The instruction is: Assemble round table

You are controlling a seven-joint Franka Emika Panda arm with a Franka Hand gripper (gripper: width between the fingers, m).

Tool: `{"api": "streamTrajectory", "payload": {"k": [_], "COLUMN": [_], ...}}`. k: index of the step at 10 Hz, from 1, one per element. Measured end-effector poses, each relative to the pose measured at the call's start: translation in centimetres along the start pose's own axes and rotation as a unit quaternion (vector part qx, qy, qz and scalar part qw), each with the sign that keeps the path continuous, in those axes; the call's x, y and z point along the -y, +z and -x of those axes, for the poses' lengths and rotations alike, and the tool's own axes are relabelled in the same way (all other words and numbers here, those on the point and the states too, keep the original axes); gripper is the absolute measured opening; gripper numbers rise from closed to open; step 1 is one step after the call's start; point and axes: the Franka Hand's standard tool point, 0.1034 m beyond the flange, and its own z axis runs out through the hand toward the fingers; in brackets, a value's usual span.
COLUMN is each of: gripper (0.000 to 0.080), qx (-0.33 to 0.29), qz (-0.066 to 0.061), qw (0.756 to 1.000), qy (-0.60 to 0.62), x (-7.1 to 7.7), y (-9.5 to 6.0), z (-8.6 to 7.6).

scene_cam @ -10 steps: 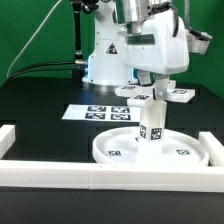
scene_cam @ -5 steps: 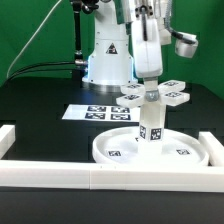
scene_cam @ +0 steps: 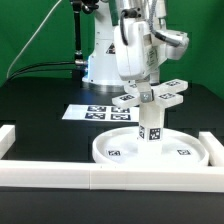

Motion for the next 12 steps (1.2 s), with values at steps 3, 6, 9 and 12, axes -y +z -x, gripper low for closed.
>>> {"api": "streamTrajectory", "payload": {"k": [3,6,9,12], "gripper": [0.0643,0.0648,0.0649,0.0649], "qx": [0.005,0.024,0.02,0.011], "qz": [-0.006,-0.029,-0.022,-0.024], "qw": [1.0,0.998,0.992,0.956], "qy": [-0.026,-0.056,-0.121,-0.294], "x": [0.0,0.1,0.2,0.1], "y": [-1.0,-4.2,-3.4,-3.2], "z": [0.5,1.8,1.5,1.6]}}
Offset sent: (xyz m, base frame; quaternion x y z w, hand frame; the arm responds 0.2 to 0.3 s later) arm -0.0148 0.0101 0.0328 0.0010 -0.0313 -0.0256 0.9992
